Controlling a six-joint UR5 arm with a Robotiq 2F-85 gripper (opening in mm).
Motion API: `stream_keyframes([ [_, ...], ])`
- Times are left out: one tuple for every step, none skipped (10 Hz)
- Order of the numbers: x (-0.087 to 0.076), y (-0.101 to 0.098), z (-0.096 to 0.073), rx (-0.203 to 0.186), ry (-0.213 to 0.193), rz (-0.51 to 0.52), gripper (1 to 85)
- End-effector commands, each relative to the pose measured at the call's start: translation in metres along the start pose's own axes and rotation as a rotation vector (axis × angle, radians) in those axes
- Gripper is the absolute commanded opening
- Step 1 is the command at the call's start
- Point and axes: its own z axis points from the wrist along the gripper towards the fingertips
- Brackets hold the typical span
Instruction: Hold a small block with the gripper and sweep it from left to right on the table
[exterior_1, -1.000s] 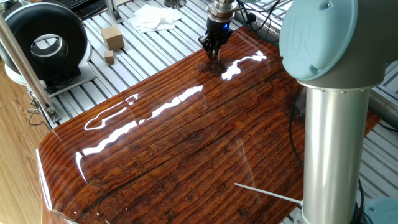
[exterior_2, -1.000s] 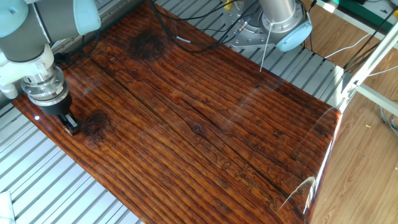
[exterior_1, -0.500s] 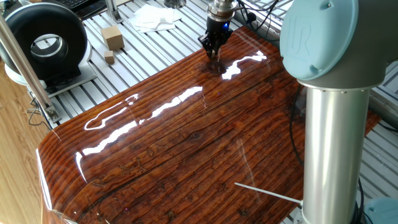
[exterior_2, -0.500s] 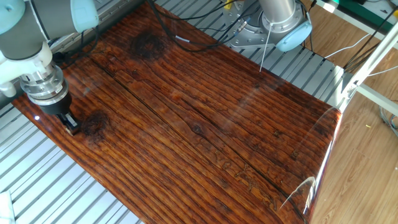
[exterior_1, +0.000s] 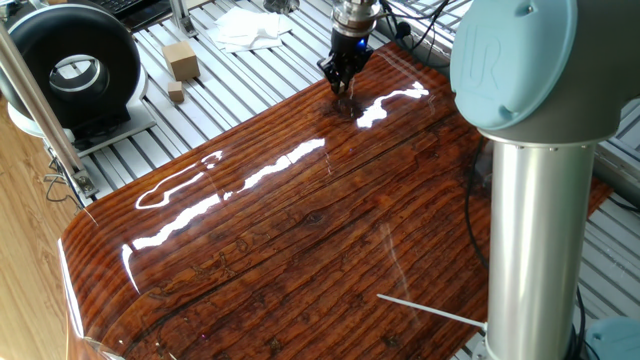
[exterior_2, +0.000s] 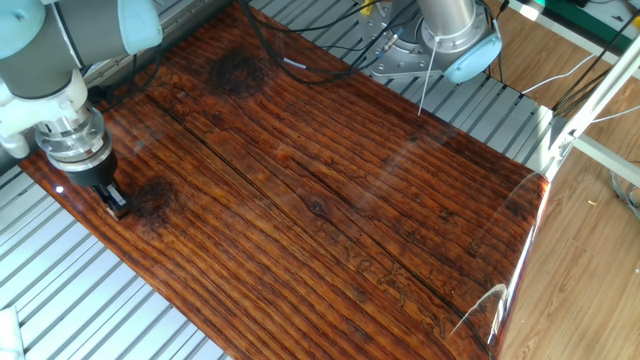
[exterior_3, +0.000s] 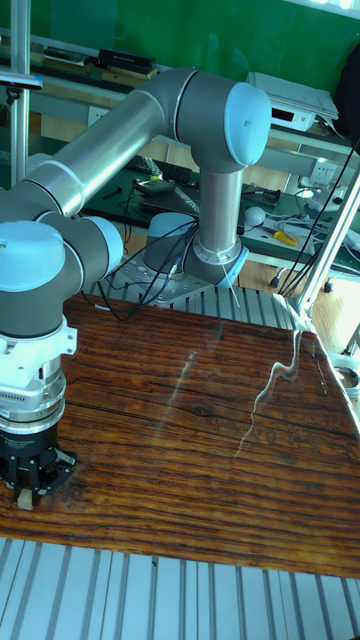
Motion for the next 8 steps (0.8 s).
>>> stream_keyframes([
  [0.000,0.006,0.001,-0.013,-0.012,0.012,1.0],
  [0.000,0.007,0.000,-0.017,-0.012,0.013,1.0],
  [0.000,0.007,-0.004,-0.020,-0.008,0.010,1.0],
  [0.001,0.008,-0.008,-0.027,-0.001,0.009,1.0],
  [0.002,0.008,-0.010,-0.034,0.006,0.008,1.0],
  [0.001,0.007,-0.008,-0.041,0.010,0.004,1.0],
  [0.003,0.004,-0.004,-0.021,0.012,-0.028,1.0],
  [0.004,0.003,-0.002,-0.020,0.019,-0.050,1.0],
])
